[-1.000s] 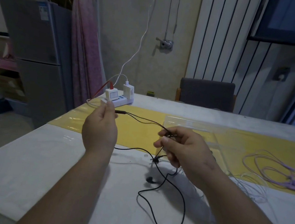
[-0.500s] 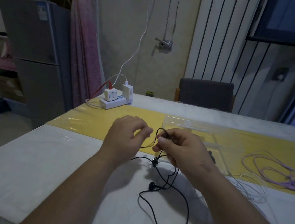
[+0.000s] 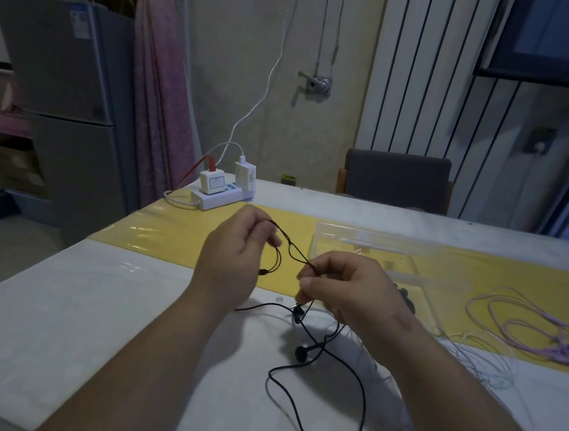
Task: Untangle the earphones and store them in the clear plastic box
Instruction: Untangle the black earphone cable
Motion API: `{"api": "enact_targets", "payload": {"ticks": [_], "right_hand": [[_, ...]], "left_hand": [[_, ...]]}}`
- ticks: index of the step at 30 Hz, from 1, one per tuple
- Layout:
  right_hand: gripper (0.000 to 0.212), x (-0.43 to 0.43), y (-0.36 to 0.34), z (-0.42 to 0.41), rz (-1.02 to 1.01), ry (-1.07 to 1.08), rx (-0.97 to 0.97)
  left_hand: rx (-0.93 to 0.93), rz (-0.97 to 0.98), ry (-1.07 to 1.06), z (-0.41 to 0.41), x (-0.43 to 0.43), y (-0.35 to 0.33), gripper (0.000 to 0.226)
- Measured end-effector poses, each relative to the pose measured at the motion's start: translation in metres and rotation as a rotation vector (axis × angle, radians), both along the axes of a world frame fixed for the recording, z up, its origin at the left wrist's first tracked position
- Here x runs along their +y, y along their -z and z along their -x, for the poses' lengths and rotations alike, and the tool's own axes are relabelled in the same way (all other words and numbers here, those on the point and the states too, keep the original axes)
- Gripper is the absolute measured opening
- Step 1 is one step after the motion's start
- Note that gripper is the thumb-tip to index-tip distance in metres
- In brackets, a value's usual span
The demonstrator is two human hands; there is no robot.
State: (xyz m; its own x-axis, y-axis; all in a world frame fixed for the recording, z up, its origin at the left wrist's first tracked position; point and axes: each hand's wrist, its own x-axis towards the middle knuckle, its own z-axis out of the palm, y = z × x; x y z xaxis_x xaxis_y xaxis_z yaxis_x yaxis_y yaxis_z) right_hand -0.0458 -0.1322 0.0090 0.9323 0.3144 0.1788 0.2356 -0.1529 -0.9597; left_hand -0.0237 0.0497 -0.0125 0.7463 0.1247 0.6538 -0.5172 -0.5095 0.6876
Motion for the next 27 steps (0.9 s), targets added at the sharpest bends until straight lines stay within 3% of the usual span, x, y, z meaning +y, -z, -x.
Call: {"api": "enact_targets", "payload": {"ticks": [5,9,15,22,27], "right_hand": [[0.011,0.0023,0.0043,-0.0021,0.032,-0.006,-0.028],[0.009,0.0018,0.0042,-0.0046,-0.13,0.047,0.012],[0.01,-0.0013,0.0062,-0.0039,0.079,-0.014,0.023],[0.018,0.0016,0.0022,-0.005,-0.189,0.112,-0.01],[0.024,0.0024,0.0022,-0.0038,-0.154,0.094,-0.004]], "left_hand": [[-0.023,0.074,-0.053,0.0019,-0.0005,-0.0019,0.015],[-0.067,0.145,-0.13,0.0011,0.002,-0.0018,0.02],[-0.12,0.232,-0.243,0.0029,0.0024,-0.0035,0.016],[-0.097,0.226,-0.263,0.0022,0.0038,-0.0031,0.017],[-0.103,0.239,-0.176,0.0025,0.0036,-0.0042,0.019]]}}
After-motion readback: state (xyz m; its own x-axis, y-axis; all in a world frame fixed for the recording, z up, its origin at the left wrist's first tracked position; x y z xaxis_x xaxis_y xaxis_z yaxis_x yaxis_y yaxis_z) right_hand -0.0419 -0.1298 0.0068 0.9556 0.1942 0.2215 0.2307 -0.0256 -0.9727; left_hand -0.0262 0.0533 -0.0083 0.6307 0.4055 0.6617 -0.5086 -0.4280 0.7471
